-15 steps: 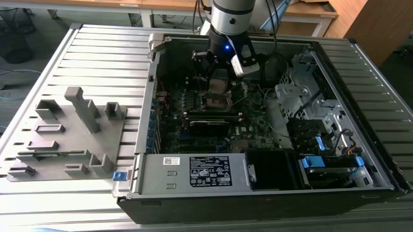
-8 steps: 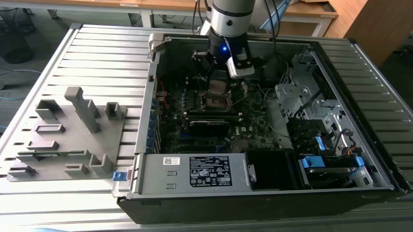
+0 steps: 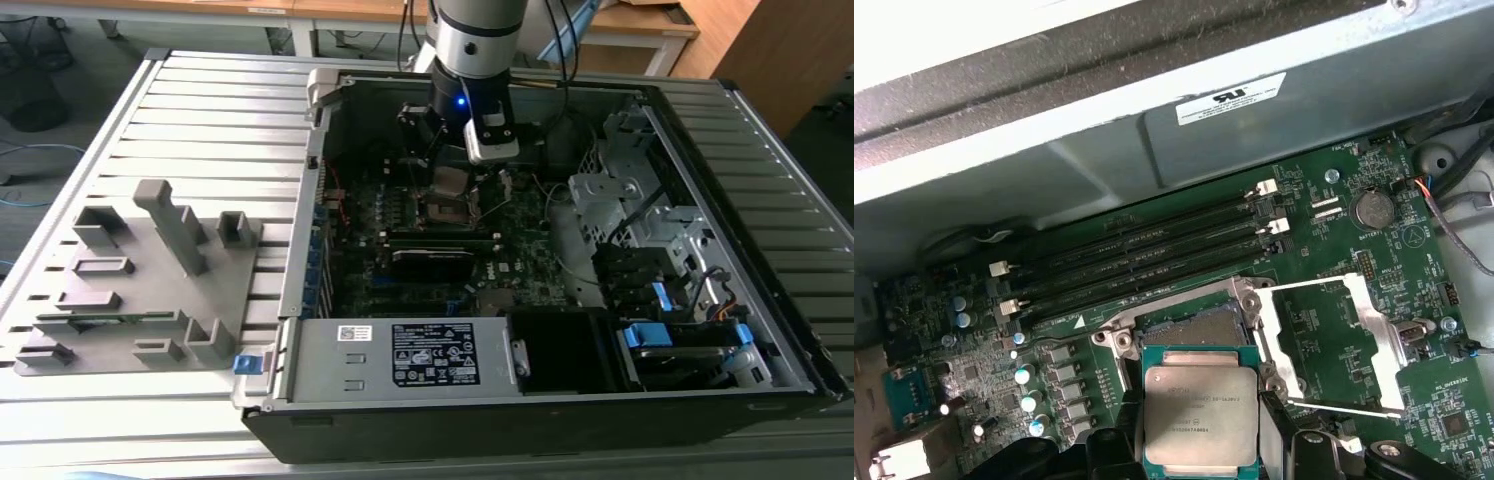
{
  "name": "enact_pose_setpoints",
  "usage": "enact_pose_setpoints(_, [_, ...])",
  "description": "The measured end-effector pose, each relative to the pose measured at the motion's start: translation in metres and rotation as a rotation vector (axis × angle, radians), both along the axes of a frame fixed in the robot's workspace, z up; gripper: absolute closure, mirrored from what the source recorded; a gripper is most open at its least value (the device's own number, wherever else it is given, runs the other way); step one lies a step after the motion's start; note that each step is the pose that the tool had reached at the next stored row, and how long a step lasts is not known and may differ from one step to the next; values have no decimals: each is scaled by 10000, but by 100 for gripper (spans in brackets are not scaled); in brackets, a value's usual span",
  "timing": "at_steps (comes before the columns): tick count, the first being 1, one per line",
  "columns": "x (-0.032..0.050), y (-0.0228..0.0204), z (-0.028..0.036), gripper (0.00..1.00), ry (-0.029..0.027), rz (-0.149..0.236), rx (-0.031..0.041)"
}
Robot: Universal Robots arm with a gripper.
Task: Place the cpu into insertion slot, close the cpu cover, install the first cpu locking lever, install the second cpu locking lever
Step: 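Place the cpu into insertion slot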
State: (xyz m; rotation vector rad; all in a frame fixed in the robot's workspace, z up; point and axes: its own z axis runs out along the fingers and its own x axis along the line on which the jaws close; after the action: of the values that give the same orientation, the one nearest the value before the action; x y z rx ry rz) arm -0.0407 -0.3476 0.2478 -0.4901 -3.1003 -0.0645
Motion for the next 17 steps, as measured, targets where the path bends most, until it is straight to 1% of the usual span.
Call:
enact_pose_setpoints(9, [0,0,0,46,0,-11,1])
enact_pose_setpoints(12, [0,0,0,46,0,-94,-1])
enact_pose_setpoints(17, [0,0,0,46,0,-115,0])
